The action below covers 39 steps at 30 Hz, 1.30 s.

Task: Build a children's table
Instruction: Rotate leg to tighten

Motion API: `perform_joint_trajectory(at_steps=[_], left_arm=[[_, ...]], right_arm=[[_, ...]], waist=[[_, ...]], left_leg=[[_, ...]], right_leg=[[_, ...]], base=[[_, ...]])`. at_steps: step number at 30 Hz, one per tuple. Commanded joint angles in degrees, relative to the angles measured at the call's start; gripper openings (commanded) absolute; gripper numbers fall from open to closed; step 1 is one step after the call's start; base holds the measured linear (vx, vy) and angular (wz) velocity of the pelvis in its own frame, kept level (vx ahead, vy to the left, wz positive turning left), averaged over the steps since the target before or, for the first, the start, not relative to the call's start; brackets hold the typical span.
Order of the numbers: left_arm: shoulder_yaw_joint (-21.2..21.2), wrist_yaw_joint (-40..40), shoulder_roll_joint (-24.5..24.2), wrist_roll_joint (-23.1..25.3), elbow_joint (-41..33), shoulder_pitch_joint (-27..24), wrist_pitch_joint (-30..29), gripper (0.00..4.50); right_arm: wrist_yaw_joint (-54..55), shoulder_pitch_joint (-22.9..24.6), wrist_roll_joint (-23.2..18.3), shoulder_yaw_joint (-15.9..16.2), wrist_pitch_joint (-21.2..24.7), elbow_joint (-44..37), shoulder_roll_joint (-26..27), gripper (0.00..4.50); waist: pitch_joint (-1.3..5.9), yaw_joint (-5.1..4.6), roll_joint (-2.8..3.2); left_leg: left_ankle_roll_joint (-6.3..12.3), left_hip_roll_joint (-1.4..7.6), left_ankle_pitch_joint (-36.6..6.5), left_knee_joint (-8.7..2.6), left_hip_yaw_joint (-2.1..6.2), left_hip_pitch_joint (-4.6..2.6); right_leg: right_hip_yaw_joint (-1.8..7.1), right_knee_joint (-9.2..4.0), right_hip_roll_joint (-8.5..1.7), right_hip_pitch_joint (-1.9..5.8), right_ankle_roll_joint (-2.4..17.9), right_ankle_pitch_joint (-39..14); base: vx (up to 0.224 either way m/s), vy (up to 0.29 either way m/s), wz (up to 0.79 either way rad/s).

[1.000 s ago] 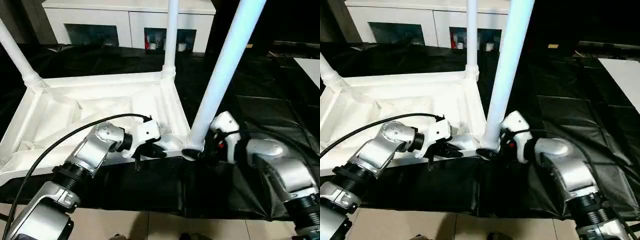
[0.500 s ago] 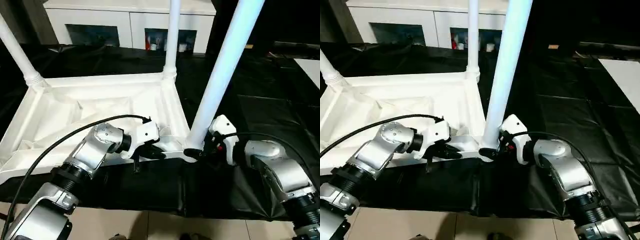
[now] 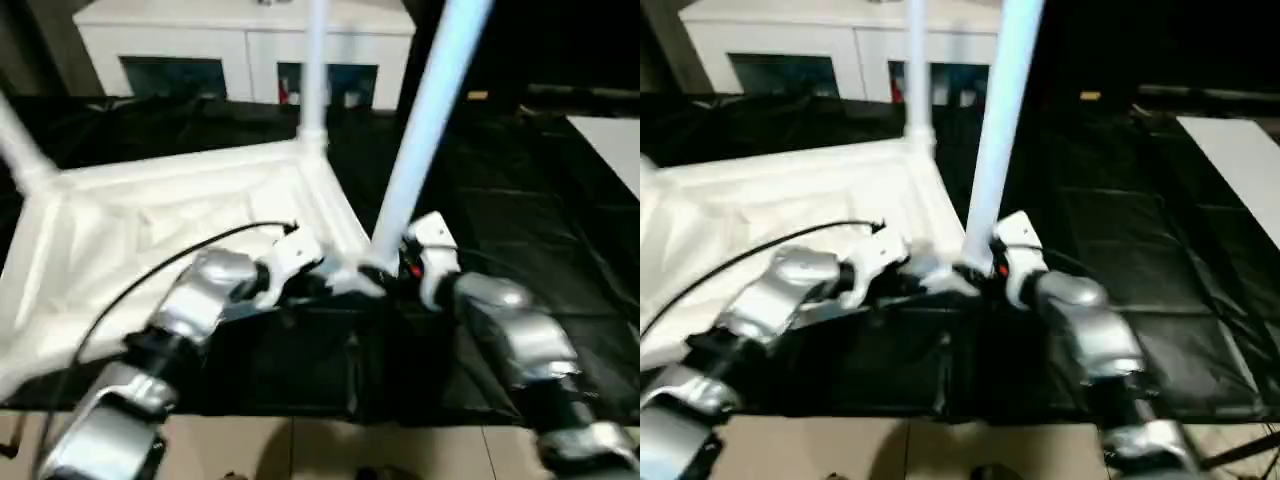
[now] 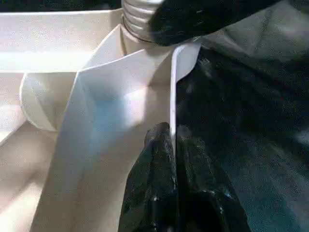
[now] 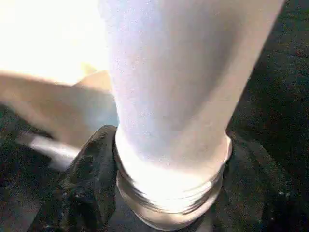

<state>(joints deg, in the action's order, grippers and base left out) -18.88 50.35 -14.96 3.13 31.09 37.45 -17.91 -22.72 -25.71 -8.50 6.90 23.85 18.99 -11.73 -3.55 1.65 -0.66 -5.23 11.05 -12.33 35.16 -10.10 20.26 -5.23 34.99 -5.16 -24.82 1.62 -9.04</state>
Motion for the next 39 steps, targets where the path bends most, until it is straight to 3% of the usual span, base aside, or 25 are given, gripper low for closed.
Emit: perform_joint_trajectory(at_steps=[1,2,6,8,12,14,17,22,24,26,29,30,32,37,38,39], left_arm=[[3.1,-7.2,1.9,0.1,1.5,2.9,-1.8,0.0],[3.3,-8.2,2.4,0.1,2.0,3.2,-2.0,0.0],[4.4,-12.0,4.7,0.5,4.4,4.7,-2.6,0.0],[4.4,-12.8,5.3,0.6,5.0,5.1,-2.7,0.0],[4.4,-12.9,5.5,0.5,4.9,5.2,-2.6,0.0],[4.3,-12.7,5.2,0.5,4.6,5.0,-2.6,0.0],[4.3,-11.9,4.4,0.5,3.9,4.3,-2.4,0.0],[3.4,-8.6,2.4,0.5,1.5,2.8,-1.5,0.0],[3.1,-7.0,1.3,0.4,1.0,2.3,-0.8,0.0],[2.7,-5.7,0.6,0.3,0.8,2.0,-0.3,0.0],[1.3,0.6,-1.7,-0.8,-0.5,0.8,2.5,0.0],[0.8,2.8,-2.4,-1.3,-1.2,0.4,3.1,0.0],[0.1,8.0,-3.9,-2.8,-3.5,-0.8,3.8,0.0],[-1.9,16.5,-6.5,-5.6,-9.0,-2.4,1.2,0.0],[-2.3,17.0,-6.8,-5.2,-9.0,-2.4,1.8,0.0],[-2.5,17.3,-7.0,-5.0,-9.0,-2.5,2.0,0.0]], right_arm=[[12.2,0.2,3.0,-3.0,-0.6,7.9,3.5,2.74],[14.1,0.0,2.9,-3.7,-0.9,8.9,4.6,2.74],[22.7,-2.1,3.6,-5.1,-5.1,15.3,9.8,2.73],[25.3,-3.4,4.1,-5.3,-7.4,18.2,12.1,2.73],[23.2,-5.4,3.9,-4.2,-11.2,19.9,14.9,2.73],[20.9,-5.4,3.4,-3.8,-12.5,18.9,15.1,3.29],[19.3,-5.2,3.1,-4.2,-13.4,16.7,13.8,3.52],[12.5,-3.9,4.0,-2.2,-9.9,8.5,7.1,3.91],[4.2,-2.7,4.0,0.4,-7.2,3.7,1.6,3.91],[-1.3,-1.8,3.1,1.5,-5.9,0.8,-1.6,3.91],[-15.9,1.3,0.5,4.1,-6.5,-5.2,-9.5,3.91],[-18.9,2.0,0.0,4.7,-6.8,-6.2,-11.2,3.91],[-25.4,3.5,-1.0,6.8,-6.2,-8.3,-15.3,3.91],[-26.0,2.5,-1.3,6.3,-6.3,-6.9,-14.7,3.91],[-25.6,2.0,-0.8,6.4,-6.9,-6.1,-14.1,3.91],[-25.3,1.7,-0.7,6.5,-7.1,-5.6,-13.7,3.91]], waist=[[4.5,0.07,0.09],[4.5,0.01,-0.09],[4.45,0.09,0.43],[4.48,-0.23,0.33],[4.51,-0.29,0.02],[4.49,-0.32,-0.02],[4.51,-0.39,0.03],[4.74,-0.57,0.03],[4.77,-0.41,-0.11],[4.7,-0.63,0.32],[4.6,-0.4,0.1],[4.62,-0.34,0.45],[4.58,-0.28,0.33],[4.37,0.39,0.34],[4.43,0.64,0.47],[4.53,0.99,0.6]], left_leg=[[1.79,1.03,-5.5,-3.91,0.11,0.38],[1.47,0.87,-6.3,-4.01,0.28,0.46],[1.84,0.89,-7.2,-4.07,0.27,0.25],[1.37,0.89,-8.0,-4.18,0.39,0.39],[2.21,0.9,-8.7,-4.2,0.37,0.41],[2.76,0.96,-8.4,-4.2,0.38,0.5],[3.53,0.9,-7.7,-4.08,0.34,0.68],[4.93,0.92,-4.3,-3.84,0.42,0.99],[6.35,0.97,-3.6,-3.67,0.43,1.05],[7.19,0.88,-4.5,-3.59,0.38,1.06],[7.93,1.24,-6.0,-3.64,0.49,1.14],[7.94,1.23,-6.2,-3.66,0.5,0.97],[7.63,1.39,-6.9,-3.67,0.49,0.85],[5.47,1.69,-8.2,-3.97,0.37,0.34],[5.25,1.72,-8.3,-3.91,0.3,-0.02],[4.9,1.82,-8.4,-3.86,0.0,-0.87]], right_leg=[[2.92,-4.56,-2.7,4.03,9.2,-15.9],[2.68,-4.66,-2.63,4.39,8.9,-17.5],[2.7,-4.82,-2.56,4.23,8.8,-17.1],[2.64,-4.77,-2.64,4.28,8.4,-17.3],[2.66,-4.65,-2.63,4.44,8.6,-16.2],[2.68,-4.55,-2.65,4.52,8.8,-15.4],[2.72,-4.44,-2.7,4.7,9.3,-14.4],[2.7,-3.92,-2.56,4.98,10.4,-9.9],[2.67,-3.76,-2.53,5.24,11.3,-7.9],[2.61,-3.98,-2.43,5.22,11.6,-8.2],[2.67,-4.09,-2.61,5.37,11.5,-9.6],[2.59,-4.24,-2.67,5.2,11.7,-10.3],[2.55,-4.34,-2.6,5.09,12.2,-11.1],[2.71,-4.57,-2.69,4.37,12.0,-15.3],[2.75,-4.59,-2.64,4.11,12.0,-15.1],[2.99,-4.46,-2.45,3.5,13.0,-13.0]], base=[[0.0,0.0,0.0],[0.0,0.0,0.0],[0.0,0.0,0.0],[0.0,0.0,0.0],[0.0,0.0,0.0],[0.0,0.0,0.0],[0.0,0.0,0.0],[0.0,0.0,0.0],[0.0,0.0,0.0],[0.0,0.0,0.0],[0.0,0.0,0.0],[0.0,0.0,0.0],[0.0,0.0,0.0],[0.0,0.0,0.0],[0.0,0.0,0.0],[-0.002,-0.004,0.18]])
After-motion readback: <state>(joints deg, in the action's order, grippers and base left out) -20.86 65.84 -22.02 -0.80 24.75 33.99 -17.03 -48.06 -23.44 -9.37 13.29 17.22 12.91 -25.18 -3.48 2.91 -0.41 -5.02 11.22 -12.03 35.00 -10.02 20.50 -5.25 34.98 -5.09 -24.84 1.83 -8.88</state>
